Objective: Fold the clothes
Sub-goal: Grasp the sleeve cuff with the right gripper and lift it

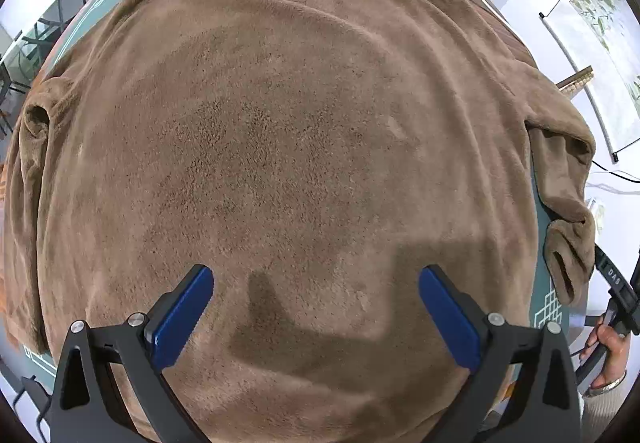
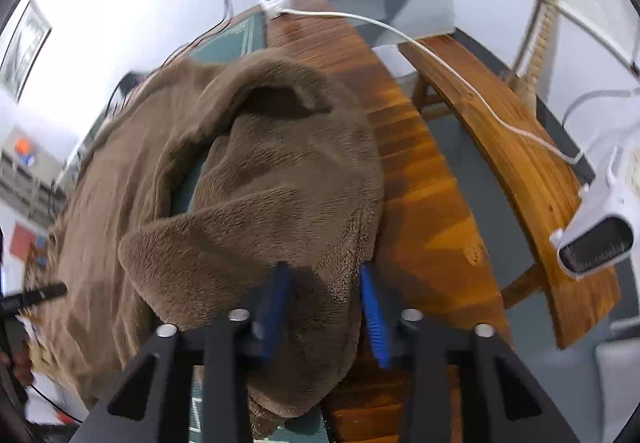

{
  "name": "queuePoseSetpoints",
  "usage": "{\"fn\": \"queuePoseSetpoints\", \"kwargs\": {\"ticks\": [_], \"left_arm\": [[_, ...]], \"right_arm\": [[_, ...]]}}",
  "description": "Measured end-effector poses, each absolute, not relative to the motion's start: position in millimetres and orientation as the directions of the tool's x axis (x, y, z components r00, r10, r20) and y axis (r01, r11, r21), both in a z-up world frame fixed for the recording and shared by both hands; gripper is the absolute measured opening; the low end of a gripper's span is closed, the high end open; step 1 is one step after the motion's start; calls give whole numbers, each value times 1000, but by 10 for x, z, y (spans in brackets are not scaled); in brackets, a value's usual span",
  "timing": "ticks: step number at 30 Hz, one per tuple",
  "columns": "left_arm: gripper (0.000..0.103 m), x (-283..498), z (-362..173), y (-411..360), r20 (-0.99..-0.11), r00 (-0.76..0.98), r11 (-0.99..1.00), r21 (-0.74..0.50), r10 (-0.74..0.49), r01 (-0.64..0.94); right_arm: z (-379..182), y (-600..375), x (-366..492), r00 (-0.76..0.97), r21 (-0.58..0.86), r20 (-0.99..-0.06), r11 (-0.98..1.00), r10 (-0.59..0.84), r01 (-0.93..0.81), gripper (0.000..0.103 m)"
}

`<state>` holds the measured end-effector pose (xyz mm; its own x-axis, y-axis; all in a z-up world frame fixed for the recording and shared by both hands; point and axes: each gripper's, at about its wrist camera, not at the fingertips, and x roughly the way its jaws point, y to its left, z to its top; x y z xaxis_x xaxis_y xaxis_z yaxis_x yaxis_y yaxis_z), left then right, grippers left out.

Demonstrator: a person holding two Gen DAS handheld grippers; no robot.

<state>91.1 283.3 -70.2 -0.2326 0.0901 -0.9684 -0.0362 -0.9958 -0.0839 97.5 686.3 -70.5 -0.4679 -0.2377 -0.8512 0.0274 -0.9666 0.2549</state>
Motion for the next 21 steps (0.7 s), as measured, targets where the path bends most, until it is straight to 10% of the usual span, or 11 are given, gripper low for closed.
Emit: {"fn": "queuePoseSetpoints", "kwargs": {"ticks": [15,21], "left_arm": [[103,1004,-581,2769,-967,-238,-996,-91,90,-7],[103,1082,-548,2621,-967,-238,-995,-102,95,18]], "right_arm": [[94,6705,1059,-695,114,-710,-992,-113,45,10],[150,6539,828,-648,294,-707,-951,-283,96,11]]}}
